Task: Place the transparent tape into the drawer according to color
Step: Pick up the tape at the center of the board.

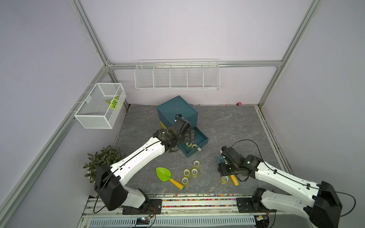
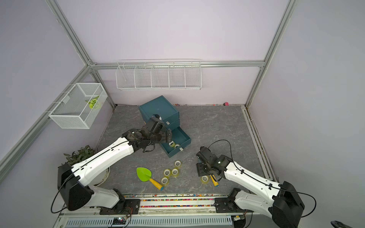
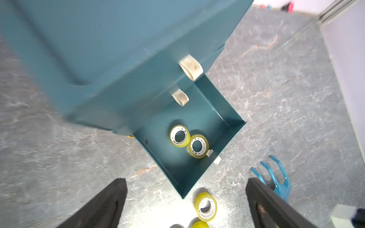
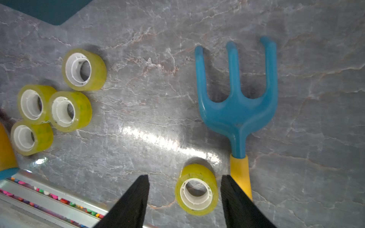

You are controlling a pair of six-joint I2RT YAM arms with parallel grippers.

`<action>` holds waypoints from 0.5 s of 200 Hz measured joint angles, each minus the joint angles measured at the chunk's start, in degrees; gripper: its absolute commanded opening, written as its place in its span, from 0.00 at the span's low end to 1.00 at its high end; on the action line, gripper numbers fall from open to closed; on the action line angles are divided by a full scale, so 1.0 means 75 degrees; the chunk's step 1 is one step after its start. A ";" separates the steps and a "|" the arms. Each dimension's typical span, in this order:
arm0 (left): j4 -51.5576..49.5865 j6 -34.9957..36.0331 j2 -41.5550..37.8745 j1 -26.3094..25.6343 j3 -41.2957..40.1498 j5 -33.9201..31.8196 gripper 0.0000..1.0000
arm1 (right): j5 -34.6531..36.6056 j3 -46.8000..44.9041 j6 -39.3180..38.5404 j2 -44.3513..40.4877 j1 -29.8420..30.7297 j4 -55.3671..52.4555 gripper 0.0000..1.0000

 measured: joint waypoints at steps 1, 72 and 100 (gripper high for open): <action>-0.0003 0.0009 -0.0023 0.0000 -0.0009 -0.0012 1.00 | -0.0006 -0.0003 0.0009 0.0006 0.0000 -0.0009 0.62; -0.0146 0.0251 -0.0635 0.0099 -0.0571 -0.0662 1.00 | -0.0128 -0.0221 0.0624 0.0667 0.0064 -0.0259 0.64; -0.0154 0.0256 -0.0603 0.0099 -0.0600 -0.0702 1.00 | -0.0105 -0.0221 0.0723 0.1014 0.0125 -0.0274 0.64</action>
